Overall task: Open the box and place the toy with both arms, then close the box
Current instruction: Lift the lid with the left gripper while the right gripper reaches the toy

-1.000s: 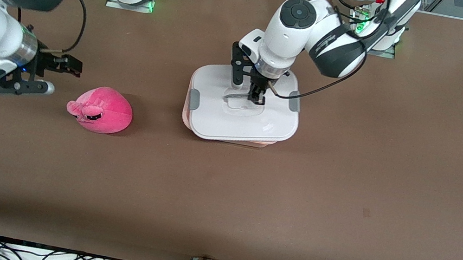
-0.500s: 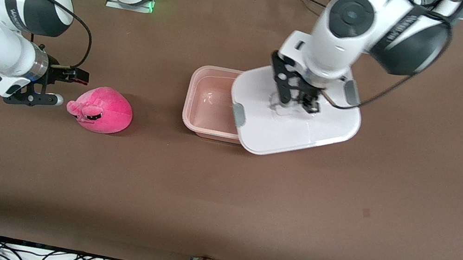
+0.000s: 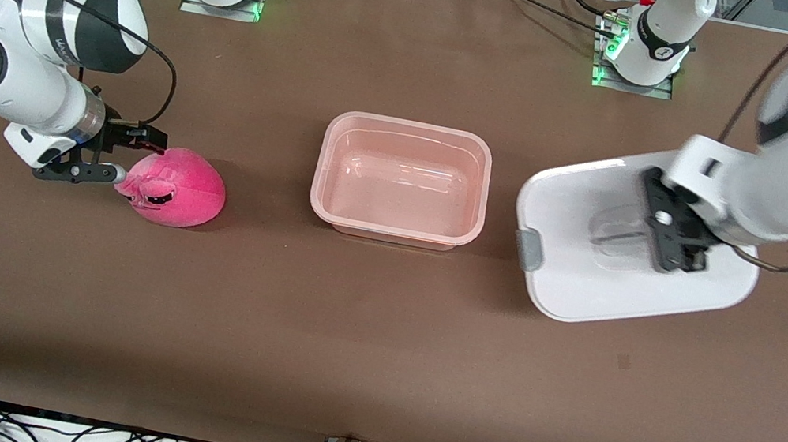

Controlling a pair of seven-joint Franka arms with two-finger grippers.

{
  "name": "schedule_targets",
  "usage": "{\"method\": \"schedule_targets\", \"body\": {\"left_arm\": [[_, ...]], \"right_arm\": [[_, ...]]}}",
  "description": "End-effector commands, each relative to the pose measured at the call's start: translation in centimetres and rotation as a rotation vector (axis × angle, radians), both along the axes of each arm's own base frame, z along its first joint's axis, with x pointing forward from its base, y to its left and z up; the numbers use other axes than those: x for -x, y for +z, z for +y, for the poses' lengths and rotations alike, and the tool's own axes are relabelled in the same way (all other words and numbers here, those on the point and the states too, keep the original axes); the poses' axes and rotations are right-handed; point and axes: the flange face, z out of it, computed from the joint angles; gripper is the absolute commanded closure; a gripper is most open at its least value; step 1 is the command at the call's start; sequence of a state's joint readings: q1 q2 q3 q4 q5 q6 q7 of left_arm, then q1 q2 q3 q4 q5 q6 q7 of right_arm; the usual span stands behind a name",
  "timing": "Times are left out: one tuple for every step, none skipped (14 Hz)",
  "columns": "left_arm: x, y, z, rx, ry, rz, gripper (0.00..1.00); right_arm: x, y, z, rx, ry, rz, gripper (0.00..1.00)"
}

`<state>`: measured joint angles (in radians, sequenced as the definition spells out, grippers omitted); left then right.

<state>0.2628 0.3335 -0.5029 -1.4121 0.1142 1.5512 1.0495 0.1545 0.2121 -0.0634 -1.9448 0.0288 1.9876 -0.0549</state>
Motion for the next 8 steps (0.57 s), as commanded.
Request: {"method": "schedule_targets", "body": {"left_arm": [[-1.2, -0.6, 5.0, 0.090, -0.096, 0.021, 1.00], [-1.2, -0.8, 5.3, 0.092, -0.116, 0.022, 1.00], [-1.3, -0.7, 6.2, 0.093, -0.107, 0.020, 1.00], [-1.2, -1.1, 6.6, 0.104, -0.122, 0.030, 1.00], [-1.1, -1.1, 6.5, 0.106, -0.145, 0.033, 1.00], [-0.9, -1.1, 6.5, 0.104, -0.154, 0.051, 1.00], [-0.5, -1.3, 6.5, 0.102, -0.162, 0.076, 1.00], [-0.5, -1.3, 6.4, 0.104, -0.163, 0.077, 1.00]], "right_arm": [[0.7, 0.0, 0.0, -0.022, -0.003, -0.025, 0.00], [0.7, -1.0, 0.1, -0.027, -0.007, -0.021, 0.00], [0.8, -1.5, 0.4, -0.039, -0.013, -0.034, 0.00], [1.1, -2.4, 0.4, -0.042, -0.015, -0.045, 0.00], [1.4, -3.3, 0.3, -0.041, -0.017, -0.055, 0.00], [1.6, -4.0, 0.4, -0.041, -0.017, -0.066, 0.00], [1.8, -4.7, 0.3, -0.040, -0.018, -0.069, 0.00], [1.6, -5.2, 0.3, -0.039, -0.018, -0.076, 0.00]]}}
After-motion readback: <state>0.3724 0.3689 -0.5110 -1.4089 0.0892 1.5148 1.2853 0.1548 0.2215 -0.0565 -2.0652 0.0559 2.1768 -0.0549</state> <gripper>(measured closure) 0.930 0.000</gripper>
